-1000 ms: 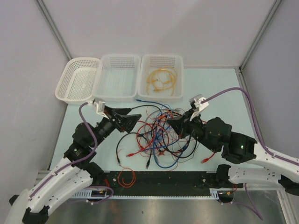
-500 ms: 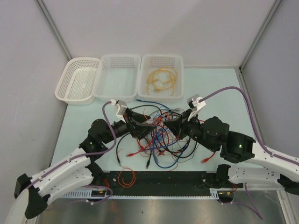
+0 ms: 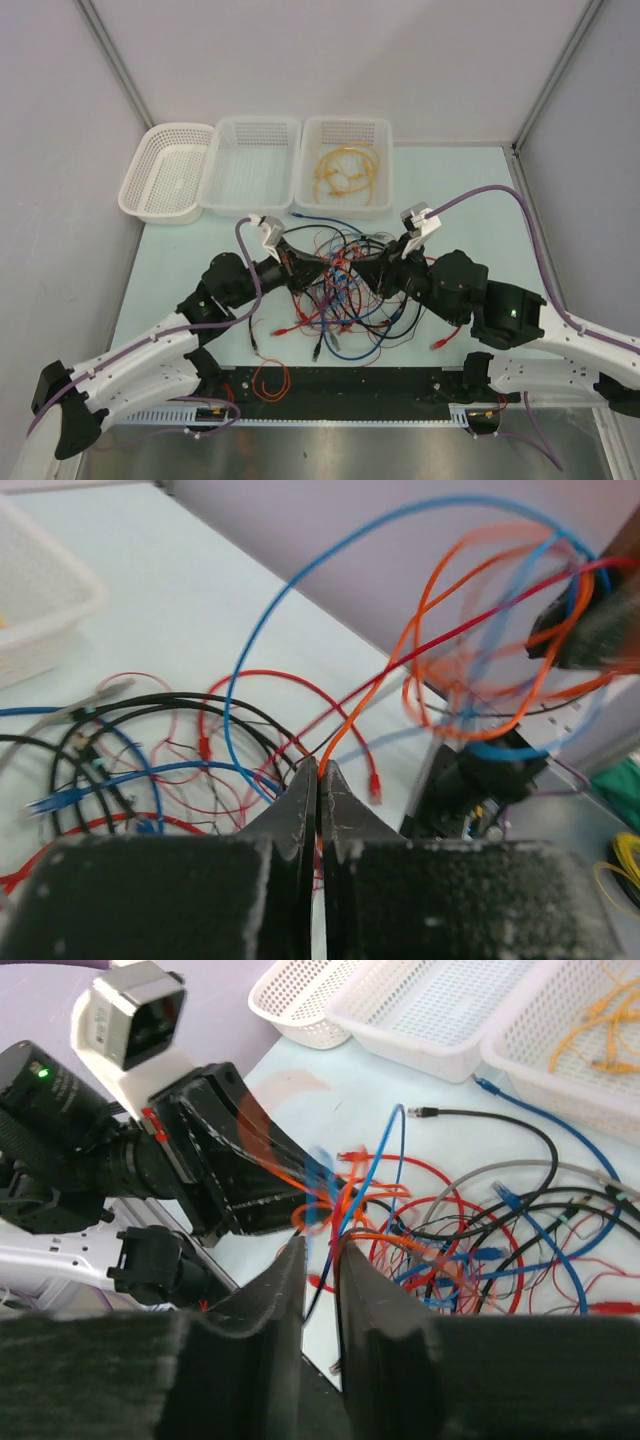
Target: Untangle the cables
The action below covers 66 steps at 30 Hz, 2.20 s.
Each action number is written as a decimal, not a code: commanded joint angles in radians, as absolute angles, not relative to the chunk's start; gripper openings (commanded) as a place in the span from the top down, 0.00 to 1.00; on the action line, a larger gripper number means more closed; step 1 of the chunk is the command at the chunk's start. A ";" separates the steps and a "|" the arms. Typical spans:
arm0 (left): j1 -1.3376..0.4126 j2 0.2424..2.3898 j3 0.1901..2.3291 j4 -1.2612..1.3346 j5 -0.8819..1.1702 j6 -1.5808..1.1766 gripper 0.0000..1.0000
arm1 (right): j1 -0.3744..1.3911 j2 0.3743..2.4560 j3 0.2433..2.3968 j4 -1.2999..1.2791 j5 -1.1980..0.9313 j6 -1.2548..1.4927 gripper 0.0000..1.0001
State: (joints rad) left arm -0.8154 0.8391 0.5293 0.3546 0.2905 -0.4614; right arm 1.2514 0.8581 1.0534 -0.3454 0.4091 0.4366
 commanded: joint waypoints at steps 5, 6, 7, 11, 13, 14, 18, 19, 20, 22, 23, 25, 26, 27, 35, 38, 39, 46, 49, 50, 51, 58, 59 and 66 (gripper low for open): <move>-0.819 0.692 0.675 0.091 -0.053 -0.460 1.00 | 1.259 0.812 1.098 -0.434 0.566 0.477 0.45; -0.819 0.683 0.699 0.060 -0.067 -0.437 1.00 | 1.259 0.808 1.097 -0.443 0.580 0.486 0.44; -0.819 0.675 0.751 0.028 -0.083 -0.427 1.00 | 1.259 0.808 1.097 -0.454 0.589 0.488 0.43; -0.819 0.658 0.891 -0.115 -0.143 -0.377 1.00 | 1.259 0.815 1.086 -0.469 0.601 0.482 0.43; -0.819 0.667 0.978 -0.158 -0.147 -0.368 1.00 | 1.259 0.819 1.077 -0.456 0.591 0.479 0.43; -0.819 0.676 1.008 -0.169 -0.146 -0.362 1.00 | 1.259 0.822 1.065 -0.434 0.580 0.474 0.44; -0.819 0.745 1.178 -0.201 -0.146 -0.348 1.00 | 1.259 0.848 1.048 -0.374 0.552 0.446 0.44; -0.819 0.761 1.207 -0.207 -0.146 -0.345 1.00 | 1.259 0.867 1.046 -0.348 0.546 0.430 0.44; -0.819 0.778 1.236 -0.213 -0.143 -0.338 1.00 | 1.258 0.876 1.045 -0.333 0.542 0.423 0.44; -0.819 0.824 1.322 -0.238 -0.133 -0.334 1.00 | 1.258 0.891 1.045 -0.299 0.523 0.399 0.44; -0.819 0.839 1.347 -0.244 -0.129 -0.333 1.00 | 1.256 0.900 1.045 -0.261 0.515 0.394 0.44; -0.819 0.871 1.400 -0.259 -0.098 -0.337 1.00 | 1.255 0.905 1.045 -0.197 0.488 0.376 0.43; -0.819 0.877 1.414 -0.265 -0.089 -0.344 1.00 | 1.253 0.913 1.045 -0.177 0.480 0.368 0.43; -0.819 0.885 1.430 -0.270 -0.072 -0.350 1.00 | 1.249 0.917 1.045 -0.157 0.470 0.361 0.43; -0.819 0.900 1.466 -0.279 -0.037 -0.376 1.00 | 1.171 1.041 1.045 -0.052 0.308 0.344 0.43; -0.819 0.910 1.483 -0.284 -0.014 -0.380 1.00 | 1.141 1.106 1.037 -0.015 0.275 0.353 0.42; -0.819 0.913 1.488 -0.290 -0.011 -0.382 1.00 | 1.123 1.136 1.037 -0.009 0.252 0.356 0.42; -0.819 0.911 1.500 -0.314 -0.020 -0.377 1.00 | 1.098 1.176 1.035 0.069 0.160 0.397 0.41; -0.819 0.914 1.509 -0.308 -0.020 -0.377 1.00 | 1.114 1.187 1.028 0.051 0.169 0.406 0.41; -0.821 0.914 1.517 -0.307 -0.023 -0.376 1.00 | 1.117 1.190 1.022 0.049 0.176 0.407 0.41; -0.819 0.916 1.534 -0.308 -0.020 -0.374 1.00 | 1.120 1.193 1.005 0.048 0.195 0.407 0.41; -0.819 0.949 1.629 -0.333 -0.014 -0.353 1.00 | 1.123 1.212 0.911 0.095 0.239 0.376 0.42; -0.819 0.953 1.640 -0.337 -0.014 -0.351 1.00 | 1.134 1.210 0.898 0.104 0.239 0.362 0.42; -0.819 0.962 1.657 -0.339 -0.008 -0.360 1.00 | 1.154 1.232 0.821 0.222 0.308 0.319 0.38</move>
